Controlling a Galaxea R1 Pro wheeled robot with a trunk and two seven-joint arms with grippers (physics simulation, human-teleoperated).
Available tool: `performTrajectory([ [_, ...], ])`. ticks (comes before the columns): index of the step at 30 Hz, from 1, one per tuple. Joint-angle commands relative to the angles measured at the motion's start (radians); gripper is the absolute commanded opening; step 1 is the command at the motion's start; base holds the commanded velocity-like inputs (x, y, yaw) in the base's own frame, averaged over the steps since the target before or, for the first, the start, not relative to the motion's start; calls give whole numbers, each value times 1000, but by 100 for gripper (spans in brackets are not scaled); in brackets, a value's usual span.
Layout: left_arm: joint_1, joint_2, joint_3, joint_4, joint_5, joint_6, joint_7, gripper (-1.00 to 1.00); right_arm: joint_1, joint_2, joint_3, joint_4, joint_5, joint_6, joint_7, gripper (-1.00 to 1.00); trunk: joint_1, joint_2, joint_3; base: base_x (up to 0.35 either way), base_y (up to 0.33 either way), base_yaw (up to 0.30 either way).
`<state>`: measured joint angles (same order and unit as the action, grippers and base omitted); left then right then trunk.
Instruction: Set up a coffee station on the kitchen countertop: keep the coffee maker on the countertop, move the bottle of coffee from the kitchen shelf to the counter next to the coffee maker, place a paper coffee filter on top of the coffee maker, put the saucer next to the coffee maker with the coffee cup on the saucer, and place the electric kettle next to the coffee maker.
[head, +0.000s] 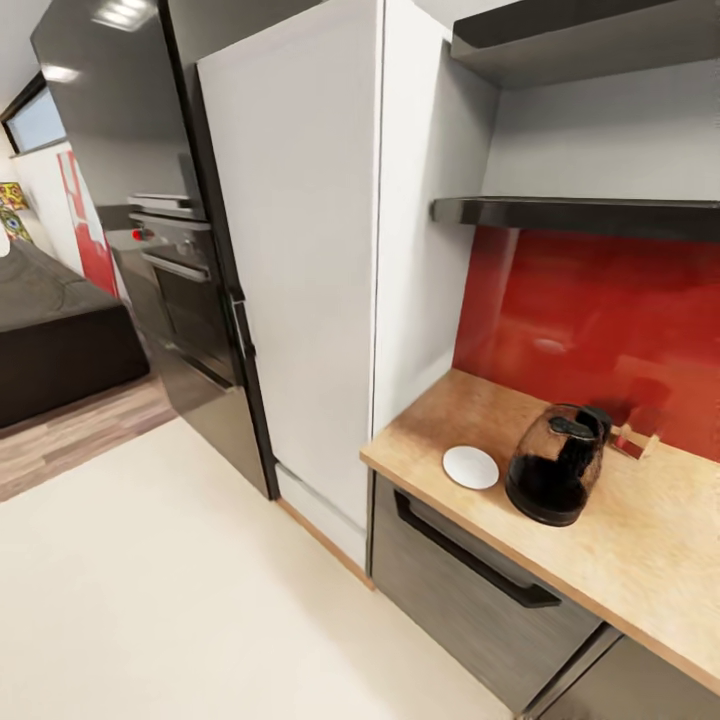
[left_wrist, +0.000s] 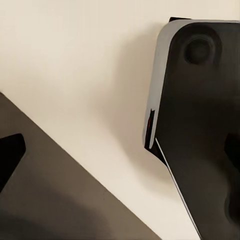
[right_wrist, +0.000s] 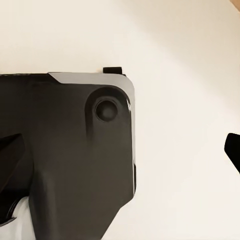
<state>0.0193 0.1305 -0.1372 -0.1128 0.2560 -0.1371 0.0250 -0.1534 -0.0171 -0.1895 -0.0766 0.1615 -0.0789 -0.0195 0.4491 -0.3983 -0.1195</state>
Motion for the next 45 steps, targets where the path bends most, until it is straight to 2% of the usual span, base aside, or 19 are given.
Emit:
performTrajectory([
  [1,1,1,-9,-2,8,-1,3,100,-1,0,-8,1,10,-3,-2,100,1,-2,-2,203,256,-286],
  [19,1,3,-9,-2,9,-1,3,100,-1,0,-8,1,10,-4,-2,100,1,-2,-2,197,256,-286],
  [45,1,3,-9,-2,8,-1,4,100,-1,2,-5,1,10,-2,1,100,1,-2,-2,11,11,-286],
])
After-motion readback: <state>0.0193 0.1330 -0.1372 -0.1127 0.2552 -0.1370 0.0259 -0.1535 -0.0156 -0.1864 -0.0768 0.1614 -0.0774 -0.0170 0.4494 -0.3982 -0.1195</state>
